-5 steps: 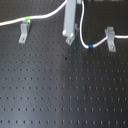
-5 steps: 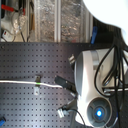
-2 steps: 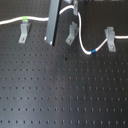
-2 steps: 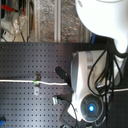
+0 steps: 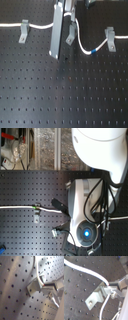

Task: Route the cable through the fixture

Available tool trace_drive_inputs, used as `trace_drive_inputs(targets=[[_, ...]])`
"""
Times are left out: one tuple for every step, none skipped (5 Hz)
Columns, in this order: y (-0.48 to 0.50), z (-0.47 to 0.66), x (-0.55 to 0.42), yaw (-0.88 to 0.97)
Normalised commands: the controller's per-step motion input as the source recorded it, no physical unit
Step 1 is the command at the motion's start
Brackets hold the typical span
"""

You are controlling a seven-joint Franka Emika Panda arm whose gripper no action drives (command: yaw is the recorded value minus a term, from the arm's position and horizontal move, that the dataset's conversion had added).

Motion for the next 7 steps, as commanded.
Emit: trace_drive_inputs(targets=[[0.09, 0.01, -0.155, 0.08], [0.052, 0.03, -0.154, 0.06], [-0.054, 0.2, -0.018, -0.11], [-0.091, 0.28, -0.077, -0.38], [-0.066, 0.16, -0.05, -0.29], [0.018, 0.06, -0.098, 0.0], [0.108, 0.02, -0.011, 0.44]])
